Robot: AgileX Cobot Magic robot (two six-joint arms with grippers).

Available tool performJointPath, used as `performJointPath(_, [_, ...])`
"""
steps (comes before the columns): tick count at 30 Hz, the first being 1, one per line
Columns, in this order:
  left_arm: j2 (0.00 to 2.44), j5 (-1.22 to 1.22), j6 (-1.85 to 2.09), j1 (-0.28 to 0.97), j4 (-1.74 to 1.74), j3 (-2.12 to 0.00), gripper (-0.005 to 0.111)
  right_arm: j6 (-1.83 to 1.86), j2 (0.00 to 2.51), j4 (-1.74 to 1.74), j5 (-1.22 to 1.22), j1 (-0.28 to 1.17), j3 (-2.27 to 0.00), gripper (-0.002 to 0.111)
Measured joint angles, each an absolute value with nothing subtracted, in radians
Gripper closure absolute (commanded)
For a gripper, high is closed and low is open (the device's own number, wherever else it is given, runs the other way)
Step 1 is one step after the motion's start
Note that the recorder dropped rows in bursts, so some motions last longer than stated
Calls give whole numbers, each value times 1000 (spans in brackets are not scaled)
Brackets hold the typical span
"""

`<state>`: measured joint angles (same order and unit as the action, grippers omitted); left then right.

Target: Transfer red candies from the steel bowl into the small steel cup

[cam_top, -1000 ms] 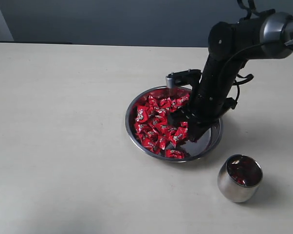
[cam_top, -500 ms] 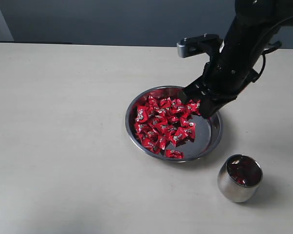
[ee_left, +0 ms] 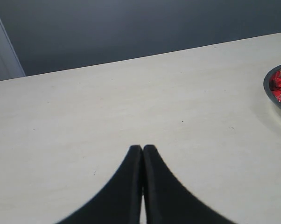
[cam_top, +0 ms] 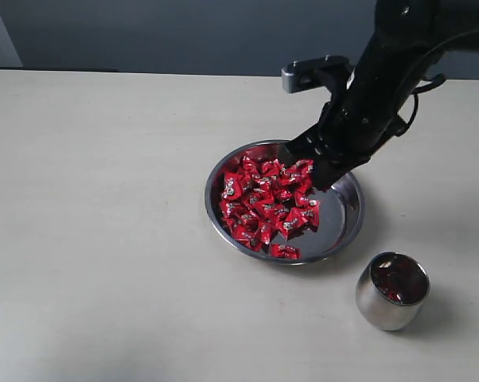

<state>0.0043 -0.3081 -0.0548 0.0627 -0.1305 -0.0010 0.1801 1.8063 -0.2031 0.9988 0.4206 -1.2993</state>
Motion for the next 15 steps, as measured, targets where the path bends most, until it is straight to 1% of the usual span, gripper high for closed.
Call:
performJointPath(5, [4,-308,-55,63,-131,-1,106,196,1908,-224,952,421,-1299,108])
performJointPath(7, [4,-308,-55,63,-131,-1,106,199,1943,-226,941,421,-1299,101])
performJointPath(10, [4,-308,-55,63,-131,-1,106,203,1983,-228,936,421,-1299,83])
performJointPath(11, [4,-308,-55,63,-131,-1,106,205,1993,-228,936,421,-1299,79])
performJointPath(12, [4,-308,-55,63,-131,-1,106,205,2002,-228,936,421,-1299,78])
performJointPath(15, [4,-308,-55,63,-131,-1,106,213,2018,-228,934,421,-1299,81])
